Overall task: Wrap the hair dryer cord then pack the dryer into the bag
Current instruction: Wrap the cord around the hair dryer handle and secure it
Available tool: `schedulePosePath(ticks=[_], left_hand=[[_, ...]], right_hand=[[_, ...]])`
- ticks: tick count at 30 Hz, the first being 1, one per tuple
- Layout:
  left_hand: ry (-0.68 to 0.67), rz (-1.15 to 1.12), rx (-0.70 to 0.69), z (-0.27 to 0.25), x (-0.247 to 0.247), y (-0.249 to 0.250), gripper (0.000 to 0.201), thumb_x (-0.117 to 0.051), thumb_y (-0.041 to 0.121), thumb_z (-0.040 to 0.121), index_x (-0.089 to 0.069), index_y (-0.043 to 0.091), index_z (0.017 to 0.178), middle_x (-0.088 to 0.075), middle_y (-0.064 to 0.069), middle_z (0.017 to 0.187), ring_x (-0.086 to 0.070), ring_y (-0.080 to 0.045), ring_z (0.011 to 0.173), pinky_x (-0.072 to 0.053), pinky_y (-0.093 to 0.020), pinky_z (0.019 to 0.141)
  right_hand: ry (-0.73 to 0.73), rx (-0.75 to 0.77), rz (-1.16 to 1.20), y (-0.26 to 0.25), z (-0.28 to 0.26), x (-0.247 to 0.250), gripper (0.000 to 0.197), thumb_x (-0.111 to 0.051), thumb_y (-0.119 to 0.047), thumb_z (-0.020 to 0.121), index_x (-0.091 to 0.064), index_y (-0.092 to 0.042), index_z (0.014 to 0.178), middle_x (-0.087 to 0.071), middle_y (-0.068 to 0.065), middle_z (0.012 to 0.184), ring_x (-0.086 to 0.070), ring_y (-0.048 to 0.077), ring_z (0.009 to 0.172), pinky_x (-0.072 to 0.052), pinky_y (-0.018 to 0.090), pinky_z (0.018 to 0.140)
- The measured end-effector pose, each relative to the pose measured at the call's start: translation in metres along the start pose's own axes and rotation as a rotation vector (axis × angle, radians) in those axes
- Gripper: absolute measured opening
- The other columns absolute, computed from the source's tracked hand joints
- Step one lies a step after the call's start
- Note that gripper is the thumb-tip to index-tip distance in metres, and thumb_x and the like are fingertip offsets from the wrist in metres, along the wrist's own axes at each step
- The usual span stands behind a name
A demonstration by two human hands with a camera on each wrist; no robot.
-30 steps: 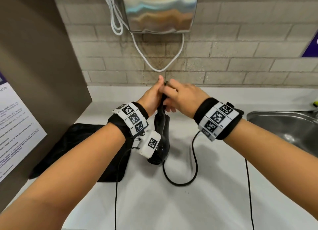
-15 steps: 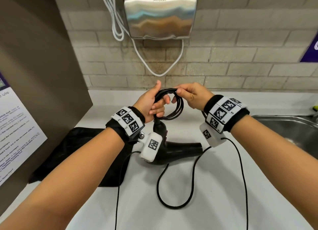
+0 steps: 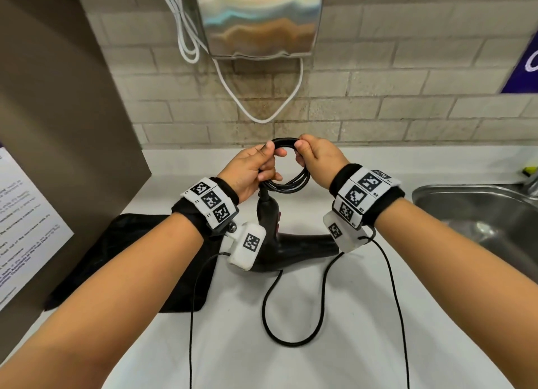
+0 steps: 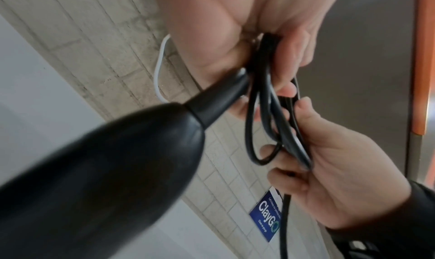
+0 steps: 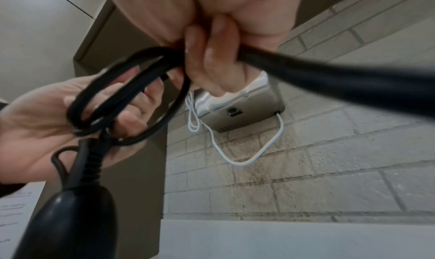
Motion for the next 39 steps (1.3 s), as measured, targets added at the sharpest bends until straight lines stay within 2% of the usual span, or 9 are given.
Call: schedulePosePath(ticks=[7,17,19,22,25,28,31,35,39], left_hand=[[0.111,-0.04,-0.052,-0.004,0.001,0.001,0.036,-0.032,0.028,0.101,-0.054,0.009,0.079,-0.026,0.013,0.039,-0.023,-0.001,0.03,-0.04,-0.017,0.047],[0.241,-0.028,-0.031,-0.003,-0.014,0.003,0.044,-0.038,0.042,0.097,-0.048,0.013,0.067,-0.022,0.011,0.036,-0.016,-0.006,0.031,-0.027,-0.019,0.041],[0.261,-0.02,-0.044,-0.003,-0.012,0.003,0.043,-0.04,0.041,0.097,-0.048,0.012,0.066,-0.023,0.011,0.036,-0.017,-0.006,0.031,-0.026,-0.019,0.04],[0.3,-0.029,-0.066,-0.003,-0.005,0.003,0.042,-0.041,0.041,0.097,-0.048,0.013,0.067,-0.023,0.01,0.038,-0.017,-0.006,0.032,-0.027,-0.019,0.041],[0.331,-0.038,-0.086,-0.002,0.001,0.003,0.042,-0.041,0.04,0.097,-0.048,0.013,0.066,-0.022,0.01,0.038,-0.016,-0.006,0.032,-0.026,-0.019,0.041],[0.351,-0.043,-0.099,-0.001,0.004,0.004,0.042,-0.04,0.038,0.098,-0.048,0.013,0.066,-0.021,0.011,0.037,-0.016,-0.005,0.031,-0.026,-0.018,0.04],[0.362,-0.032,-0.106,-0.002,0.006,0.005,0.042,-0.04,0.037,0.098,-0.048,0.013,0.066,-0.021,0.011,0.037,-0.016,-0.005,0.031,-0.027,-0.018,0.039],[0.377,-0.015,-0.109,-0.005,0.011,0.007,0.042,-0.039,0.038,0.098,-0.049,0.012,0.067,-0.022,0.012,0.037,-0.017,-0.005,0.032,-0.028,-0.017,0.04],[0.377,0.006,-0.104,-0.009,0.012,0.008,0.041,-0.039,0.038,0.098,-0.049,0.012,0.067,-0.022,0.012,0.037,-0.017,-0.005,0.032,-0.028,-0.017,0.041]], right_hand=[[-0.048,-0.005,0.095,0.003,-0.009,-0.008,0.015,-0.043,-0.018,0.095,-0.053,-0.01,0.103,-0.055,-0.011,0.07,-0.05,-0.003,0.069,-0.036,0.006,0.065],[0.042,-0.14,0.172,0.005,-0.006,-0.014,0.023,-0.04,-0.014,0.096,-0.048,-0.018,0.075,-0.053,-0.003,0.064,-0.047,0.009,0.058,-0.037,0.016,0.058],[0.008,-0.156,0.147,0.006,-0.01,-0.012,0.013,-0.047,-0.02,0.094,-0.055,-0.014,0.101,-0.062,0.005,0.088,-0.054,0.01,0.079,-0.039,0.023,0.077],[0.151,-0.112,-0.177,0.006,-0.025,-0.004,0.053,-0.061,-0.034,0.084,-0.043,-0.014,0.129,-0.044,0.012,0.127,-0.038,0.024,0.118,-0.034,0.035,0.099],[0.316,0.119,-0.361,-0.005,-0.053,-0.008,0.03,-0.056,-0.029,0.083,-0.059,-0.009,0.105,-0.052,0.013,0.1,-0.046,0.023,0.094,-0.039,0.033,0.082],[-0.197,0.026,-0.275,0.001,-0.074,-0.039,0.017,-0.051,-0.021,0.086,-0.065,-0.011,0.089,-0.059,0.007,0.076,-0.053,0.022,0.068,-0.045,0.029,0.068],[-0.675,-0.163,-0.361,0.027,-0.091,-0.082,0.024,-0.047,-0.02,0.088,-0.067,-0.016,0.101,-0.068,0.007,0.1,-0.062,0.025,0.09,-0.05,0.034,0.087],[-0.824,-0.273,-0.431,0.053,-0.107,-0.124,0.037,-0.042,-0.032,0.095,-0.047,-0.028,0.131,-0.049,0.006,0.136,-0.047,0.026,0.123,-0.033,0.035,0.106],[-0.908,-0.4,-0.581,0.072,-0.108,-0.146,0.046,-0.041,-0.044,0.093,-0.039,-0.026,0.135,-0.041,0.004,0.14,-0.043,0.029,0.125,-0.033,0.037,0.104]])
Point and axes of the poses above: each hand's wrist, its own z-axis towards the middle knuckle, its own x-axis out of the back of the hand, y = z × x, the point moved 2 cm from there along z, towards the middle knuckle
